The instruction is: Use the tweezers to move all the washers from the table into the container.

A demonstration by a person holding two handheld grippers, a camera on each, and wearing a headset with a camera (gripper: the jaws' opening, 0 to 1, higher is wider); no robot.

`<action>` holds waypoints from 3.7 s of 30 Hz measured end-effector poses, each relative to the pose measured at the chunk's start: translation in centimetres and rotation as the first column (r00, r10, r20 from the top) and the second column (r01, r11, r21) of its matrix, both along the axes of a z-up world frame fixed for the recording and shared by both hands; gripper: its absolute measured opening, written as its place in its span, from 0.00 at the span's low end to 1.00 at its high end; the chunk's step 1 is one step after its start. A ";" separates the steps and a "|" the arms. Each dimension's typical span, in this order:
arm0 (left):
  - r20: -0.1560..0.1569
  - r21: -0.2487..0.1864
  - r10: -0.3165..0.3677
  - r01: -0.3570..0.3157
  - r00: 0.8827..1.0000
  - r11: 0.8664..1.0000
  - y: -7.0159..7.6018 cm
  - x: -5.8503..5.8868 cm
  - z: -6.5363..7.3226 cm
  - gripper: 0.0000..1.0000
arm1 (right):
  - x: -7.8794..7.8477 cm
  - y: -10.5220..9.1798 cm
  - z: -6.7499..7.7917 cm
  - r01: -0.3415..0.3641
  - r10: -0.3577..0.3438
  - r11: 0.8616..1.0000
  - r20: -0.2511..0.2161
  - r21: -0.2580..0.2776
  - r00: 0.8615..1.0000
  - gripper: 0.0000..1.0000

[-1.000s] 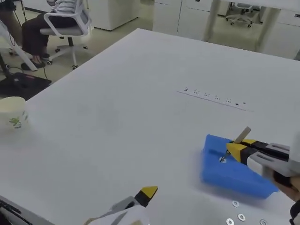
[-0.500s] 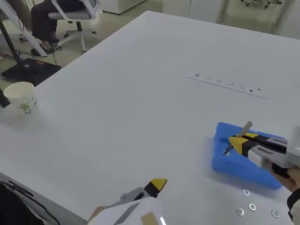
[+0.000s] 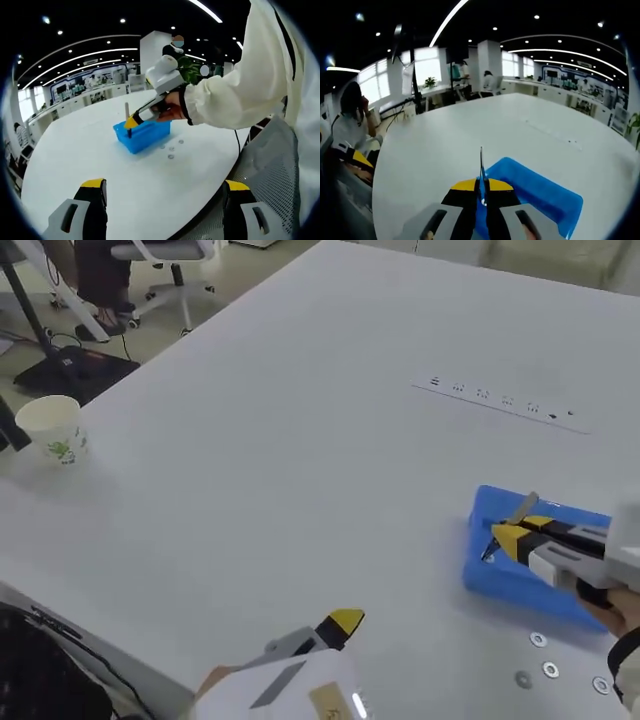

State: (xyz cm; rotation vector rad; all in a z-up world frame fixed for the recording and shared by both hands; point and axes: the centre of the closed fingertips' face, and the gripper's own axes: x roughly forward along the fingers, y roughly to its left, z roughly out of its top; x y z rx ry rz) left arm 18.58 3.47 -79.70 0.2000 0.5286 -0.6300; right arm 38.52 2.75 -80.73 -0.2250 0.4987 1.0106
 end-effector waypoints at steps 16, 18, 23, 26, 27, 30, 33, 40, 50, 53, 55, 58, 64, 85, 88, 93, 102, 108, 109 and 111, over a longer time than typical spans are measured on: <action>-0.018 0.017 -0.006 0.006 1.000 1.000 0.1 -0.1 -0.5 0.99 | 0.2 -0.4 -0.8 0.027 -0.027 1.000 -0.024 0.004 0.999 0.03; -0.006 0.021 0.000 0.001 1.000 1.000 0.2 0.1 -0.4 0.99 | 0.2 -0.5 -0.7 0.032 -0.032 0.999 -0.018 -0.002 0.999 0.03; 0.013 0.039 0.005 -0.005 1.000 0.999 0.4 0.2 -0.2 0.99 | 0.2 -0.7 0.3 0.039 -0.039 0.999 -0.008 0.015 0.999 0.03; 0.003 0.021 0.006 -0.007 1.000 1.000 0.3 0.2 -0.1 0.99 | 0.1 -0.9 1.4 0.054 -0.054 0.998 -0.002 0.042 0.999 0.03; -0.001 0.022 0.006 -0.006 1.000 1.000 0.3 0.2 -0.2 0.99 | 0.1 -1.0 1.8 0.058 -0.058 0.997 0.000 0.051 0.998 0.03; -0.005 0.023 0.000 0.000 1.000 1.000 0.2 0.1 -0.2 0.99 | -0.3 -1.4 3.0 0.070 -0.071 0.995 0.010 0.075 0.997 0.03; -0.010 0.019 -0.002 0.002 1.000 1.000 0.2 0.0 -0.2 0.99 | -0.8 -1.8 3.8 0.073 -0.075 0.994 0.020 0.084 0.997 0.03; 0.005 0.021 -0.016 0.016 1.000 1.000 -0.1 -0.1 0.0 0.99 | -2.2 -2.8 5.6 0.081 -0.086 0.992 0.050 0.102 0.995 0.03; 0.016 0.036 -0.015 0.015 1.000 0.999 0.1 0.0 0.0 0.99 | -4.3 -3.6 6.4 0.090 -0.097 0.991 0.067 0.102 0.993 0.03; 0.019 0.039 -0.019 0.018 1.000 0.999 0.0 0.0 0.0 0.99 | -4.6 -4.0 6.3 0.093 -0.100 0.990 0.063 0.103 0.993 0.03; 0.018 0.041 -0.018 0.017 1.000 0.999 0.1 0.0 -0.1 0.99 | -5.0 -4.2 6.1 0.100 -0.106 0.989 0.057 0.105 0.993 0.03; 0.024 0.051 -0.016 0.015 1.000 0.999 0.2 0.0 -0.1 0.99 | -5.4 -4.7 5.4 0.110 -0.115 0.988 0.039 0.107 0.993 0.03; 0.035 0.049 -0.010 0.008 0.999 0.999 0.3 0.2 0.0 0.99 | -6.8 -5.4 4.1 0.117 -0.118 0.989 0.012 0.087 0.993 0.03; 0.034 0.056 -0.007 0.005 0.999 0.998 0.3 0.2 -0.1 0.99 | -9.1 -6.8 0.4 0.139 -0.139 0.990 -0.027 0.005 0.990 0.03; 0.033 0.058 -0.008 0.006 0.999 0.998 0.3 0.2 -0.1 0.99 | -9.2 -7.0 0.2 0.141 -0.140 0.990 -0.031 0.000 0.990 0.03; 0.027 0.069 -0.010 0.009 1.000 0.998 0.4 0.1 -0.3 0.95 | -9.4 -7.0 -0.4 0.139 -0.140 0.990 -0.038 -0.011 0.989 0.03; 0.025 0.068 -0.013 0.011 1.000 0.998 0.4 0.1 -0.3 0.96 | -9.4 -7.2 -1.2 0.130 -0.132 0.991 -0.036 -0.042 0.991 0.03; 0.020 0.075 -0.014 0.013 1.000 0.997 0.4 0.1 -0.4 0.96 | -9.6 -7.1 -1.5 0.123 -0.124 0.991 -0.030 -0.045 0.992 0.03; 0.020 0.076 -0.015 0.013 1.000 0.997 0.4 0.1 -0.4 0.96 | -9.7 -7.1 -1.5 0.125 -0.127 0.991 -0.031 -0.044 0.991 0.03; 0.019 0.078 -0.015 0.013 1.000 0.997 0.4 0.0 -0.5 0.95 | -9.7 -7.0 -1.5 0.126 -0.127 0.991 -0.028 -0.038 0.991 0.03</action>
